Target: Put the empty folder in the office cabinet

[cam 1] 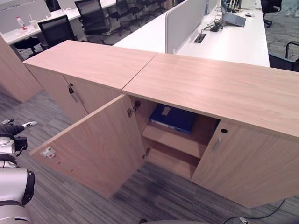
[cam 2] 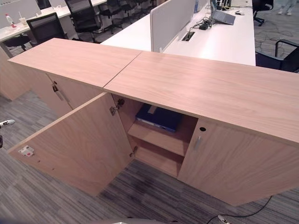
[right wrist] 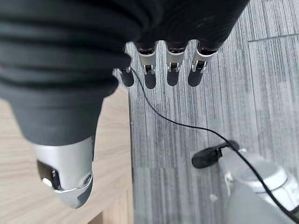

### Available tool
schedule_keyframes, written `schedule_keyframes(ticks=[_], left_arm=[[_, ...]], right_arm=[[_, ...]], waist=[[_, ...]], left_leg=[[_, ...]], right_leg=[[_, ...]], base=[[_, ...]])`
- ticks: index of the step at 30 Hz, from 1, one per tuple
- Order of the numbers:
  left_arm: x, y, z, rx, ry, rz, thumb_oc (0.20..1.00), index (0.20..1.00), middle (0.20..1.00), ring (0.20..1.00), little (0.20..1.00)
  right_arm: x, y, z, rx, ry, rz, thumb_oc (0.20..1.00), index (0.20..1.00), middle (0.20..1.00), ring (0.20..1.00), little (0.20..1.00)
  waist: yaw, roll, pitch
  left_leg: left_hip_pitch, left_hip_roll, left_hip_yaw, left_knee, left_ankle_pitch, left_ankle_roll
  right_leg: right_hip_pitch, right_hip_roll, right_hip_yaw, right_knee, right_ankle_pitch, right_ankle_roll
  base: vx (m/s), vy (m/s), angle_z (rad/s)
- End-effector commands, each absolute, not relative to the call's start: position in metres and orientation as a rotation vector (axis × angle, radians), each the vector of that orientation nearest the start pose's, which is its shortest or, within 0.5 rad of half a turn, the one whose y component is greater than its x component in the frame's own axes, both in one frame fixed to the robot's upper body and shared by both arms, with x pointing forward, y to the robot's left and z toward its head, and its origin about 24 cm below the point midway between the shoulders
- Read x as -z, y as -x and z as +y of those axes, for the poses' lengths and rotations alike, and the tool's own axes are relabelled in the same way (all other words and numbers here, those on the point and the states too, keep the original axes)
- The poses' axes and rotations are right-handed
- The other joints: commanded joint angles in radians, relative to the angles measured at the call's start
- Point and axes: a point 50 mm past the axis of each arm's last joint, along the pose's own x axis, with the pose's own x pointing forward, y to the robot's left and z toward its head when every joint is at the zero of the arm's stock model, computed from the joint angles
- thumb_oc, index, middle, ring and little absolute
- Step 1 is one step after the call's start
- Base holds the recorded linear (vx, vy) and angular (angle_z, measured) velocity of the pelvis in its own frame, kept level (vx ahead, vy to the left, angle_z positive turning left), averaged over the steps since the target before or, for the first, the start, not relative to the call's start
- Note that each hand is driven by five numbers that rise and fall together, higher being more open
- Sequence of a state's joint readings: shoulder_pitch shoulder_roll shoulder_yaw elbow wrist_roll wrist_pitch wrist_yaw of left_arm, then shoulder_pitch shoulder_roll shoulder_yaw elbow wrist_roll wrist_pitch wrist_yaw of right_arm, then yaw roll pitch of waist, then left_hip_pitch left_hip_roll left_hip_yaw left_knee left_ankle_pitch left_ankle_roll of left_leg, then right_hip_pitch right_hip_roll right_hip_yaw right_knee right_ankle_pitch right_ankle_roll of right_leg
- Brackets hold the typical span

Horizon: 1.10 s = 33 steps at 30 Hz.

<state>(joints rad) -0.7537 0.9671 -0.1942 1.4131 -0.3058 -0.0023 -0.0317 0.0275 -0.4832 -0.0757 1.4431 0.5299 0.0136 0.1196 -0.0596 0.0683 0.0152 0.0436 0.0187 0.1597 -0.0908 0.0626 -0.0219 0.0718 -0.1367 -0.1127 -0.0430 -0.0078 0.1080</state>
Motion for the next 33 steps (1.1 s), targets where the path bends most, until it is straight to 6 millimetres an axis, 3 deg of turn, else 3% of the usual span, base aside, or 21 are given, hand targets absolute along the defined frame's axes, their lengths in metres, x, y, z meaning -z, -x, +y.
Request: schedule_keyframes(ticks=[1,2,3,8,9,10,12,15,16,17,19,21,24,25,26,27,28,32,33], left_arm=[[-0.127,-0.279,0.443,-0.680,-0.454,0.435,1.000,1.000,1.000,1.000,1.000],[-0.119,-0.283,0.437,-0.651,-0.457,0.452,1.000,1.000,1.000,1.000,1.000],[-0.093,-0.289,0.419,-0.577,-0.460,0.525,1.000,1.000,1.000,1.000,1.000],[-0.065,-0.296,0.394,-0.496,-0.414,0.557,1.000,1.000,1.000,1.000,1.000],[-0.043,-0.305,0.366,-0.392,-0.363,0.567,1.000,1.000,1.000,1.000,1.000],[-0.042,-0.305,0.366,-0.392,-0.362,0.568,1.000,1.000,1.000,1.000,1.000],[-0.006,-0.307,0.324,-0.232,-0.301,0.626,1.000,1.000,1.000,1.000,1.000],[0.025,-0.305,0.278,-0.049,-0.310,0.694,1.000,1.000,1.000,1.000,1.000],[0.026,-0.305,0.277,-0.049,-0.309,0.694,1.000,1.000,1.000,1.000,1.000],[0.063,-0.290,0.220,0.139,-0.306,0.776,1.000,1.000,1.000,1.000,1.000],[0.072,-0.285,0.193,0.224,-0.300,0.773,1.000,1.000,1.000,1.000,1.000],[0.068,-0.288,0.159,0.337,-0.271,0.684,1.000,1.000,1.000,1.000,1.000],[0.029,-0.295,0.104,0.567,-0.132,0.424,1.000,1.000,1.000,1.000,1.000],[0.011,-0.292,0.091,0.652,-0.068,0.346,1.000,1.000,1.000,1.000,1.000],[0.011,-0.292,0.091,0.652,-0.068,0.346,1.000,1.000,1.000,1.000,1.000],[-0.011,-0.288,0.077,0.754,0.001,0.264,1.000,1.000,1.000,1.000,1.000],[-0.049,-0.275,0.054,0.936,0.136,0.157,1.000,1.000,1.000,1.000,1.000],[-0.106,-0.243,0.013,1.223,0.351,0.030,1.000,1.000,1.000,1.000,1.000],[-0.106,-0.243,0.014,1.223,0.352,0.031,1.000,1.000,1.000,1.000,1.000]], right_arm=[[0.136,-0.039,-0.331,0.615,-0.163,1.257,1.000,1.000,1.000,1.000,1.000],[0.136,-0.040,-0.331,0.608,-0.155,1.255,1.000,1.000,1.000,1.000,1.000],[0.136,-0.045,-0.330,0.589,-0.141,1.242,1.000,1.000,1.000,1.000,1.000],[0.137,-0.046,-0.327,0.580,-0.131,1.242,1.000,1.000,1.000,1.000,1.000],[0.138,-0.045,-0.326,0.582,-0.133,1.248,1.000,1.000,1.000,1.000,1.000],[0.138,-0.044,-0.326,0.583,-0.132,1.248,1.000,1.000,1.000,1.000,1.000],[0.138,-0.041,-0.325,0.585,-0.132,1.269,1.000,1.000,1.000,1.000,1.000],[0.139,-0.039,-0.324,0.578,-0.129,1.297,1.000,1.000,1.000,1.000,1.000],[0.139,-0.039,-0.324,0.578,-0.129,1.297,1.000,1.000,1.000,1.000,1.000],[0.140,-0.043,-0.322,0.563,-0.117,1.317,1.000,1.000,1.000,1.000,1.000],[0.140,-0.047,-0.321,0.557,-0.116,1.313,1.000,1.000,1.000,1.000,1.000],[0.140,-0.051,-0.320,0.558,-0.119,1.303,1.000,1.000,1.000,1.000,1.000],[0.139,-0.055,-0.320,0.573,-0.123,1.288,1.000,1.000,1.000,1.000,1.000],[0.140,-0.055,-0.319,0.572,-0.127,1.290,1.000,1.000,1.000,1.000,1.000],[0.140,-0.055,-0.319,0.572,-0.127,1.290,1.000,1.000,1.000,1.000,1.000],[0.141,-0.056,-0.317,0.572,-0.132,1.290,1.000,1.000,1.000,1.000,1.000],[0.144,-0.057,-0.310,0.568,-0.151,1.292,1.000,1.000,1.000,1.000,1.000],[0.151,-0.061,-0.291,0.506,-0.169,1.284,1.000,1.000,1.000,1.000,1.000],[0.151,-0.061,-0.291,0.506,-0.169,1.284,1.000,1.000,1.000,1.000,1.000]], waist=[[-0.022,-0.013,-0.012],[-0.030,-0.014,-0.012],[-0.046,-0.020,-0.013],[-0.054,-0.025,-0.014],[-0.057,-0.029,-0.011],[-0.057,-0.028,-0.012],[-0.060,-0.031,-0.009],[-0.064,-0.030,-0.007],[-0.063,-0.029,-0.007],[-0.067,-0.027,-0.001],[-0.067,-0.028,0.003],[-0.062,-0.026,0.009],[-0.049,-0.018,0.025],[-0.044,-0.017,0.026],[-0.044,-0.017,0.025],[-0.039,-0.016,0.028],[-0.032,-0.017,0.030],[-0.032,-0.033,0.033],[-0.032,-0.033,0.033]], left_leg=[[-0.006,-0.026,0.000,0.004,-0.077,-0.010],[-0.005,-0.028,0.003,0.004,-0.080,-0.008],[-0.004,-0.029,0.016,0.004,-0.087,-0.004],[-0.001,-0.030,0.024,0.004,-0.094,0.001],[0.001,-0.031,0.024,0.004,-0.097,0.003],[0.001,-0.031,0.024,0.004,-0.097,0.003],[0.004,-0.032,0.024,0.004,-0.100,0.006],[0.009,-0.032,0.023,0.004,-0.103,0.007],[0.010,-0.032,0.023,0.004,-0.103,0.006],[0.014,-0.030,0.019,0.004,-0.103,0.006],[0.014,-0.030,0.015,0.004,-0.102,0.007],[0.011,-0.031,0.008,0.004,-0.100,0.008],[0.009,-0.034,-0.009,0.004,-0.099,0.010],[0.005,-0.034,-0.015,0.004,-0.096,0.010],[0.004,-0.034,-0.015,0.004,-0.096,0.010],[0.003,-0.034,-0.022,0.004,-0.095,0.010],[0.000,-0.036,-0.030,0.004,-0.095,0.008],[-0.002,-0.036,-0.035,0.004,-0.095,0.007],[-0.002,-0.036,-0.035,0.004,-0.095,0.007]], right_leg=[[0.022,-0.011,-0.047,-0.009,-0.020,0.084],[0.019,-0.013,-0.043,-0.009,-0.017,0.087],[0.009,-0.019,-0.035,-0.006,-0.011,0.092],[0.005,-0.021,-0.024,-0.006,-0.006,0.094],[0.004,-0.022,-0.022,-0.006,-0.004,0.096],[0.004,-0.022,-0.022,-0.006,-0.004,0.096],[0.003,-0.023,-0.022,-0.007,-0.001,0.096],[0.008,-0.022,-0.025,-0.010,0.000,0.095],[0.009,-0.022,-0.025,-0.010,0.000,0.095],[0.015,-0.020,-0.027,-0.016,0.001,0.090],[0.016,-0.019,-0.026,-0.017,0.002,0.088],[0.016,-0.020,-0.032,-0.018,0.004,0.087],[0.021,-0.021,-0.047,-0.016,-0.004,0.088],[0.019,-0.021,-0.054,-0.018,-0.004,0.089],[0.018,-0.021,-0.054,-0.018,-0.004,0.089],[0.020,-0.021,-0.060,-0.018,-0.004,0.090],[0.022,-0.020,-0.069,-0.021,-0.004,0.092],[0.023,-0.018,-0.076,-0.022,-0.002,0.093],[0.023,-0.018,-0.076,-0.022,-0.002,0.093]], base=[[0.03,0.101,-0.03],[0.05,0.126,-0.18],[0.03,0.075,-0.19],[0.02,0.035,-0.16],[0.00,0.016,-0.12],[0.00,0.028,-0.10],[0.00,0.009,-0.03],[0.00,0.003,0.02],[0.00,0.000,0.00],[0.00,0.000,0.00],[-0.02,-0.004,0.08],[-0.01,-0.002,0.04],[-0.02,0.000,0.07],[-0.02,-0.002,0.20],[-0.01,-0.009,0.23],[-0.01,-0.019,0.26],[-0.01,-0.031,0.21],[-0.01,-0.039,0.22],[-0.02,-0.038,0.01]])
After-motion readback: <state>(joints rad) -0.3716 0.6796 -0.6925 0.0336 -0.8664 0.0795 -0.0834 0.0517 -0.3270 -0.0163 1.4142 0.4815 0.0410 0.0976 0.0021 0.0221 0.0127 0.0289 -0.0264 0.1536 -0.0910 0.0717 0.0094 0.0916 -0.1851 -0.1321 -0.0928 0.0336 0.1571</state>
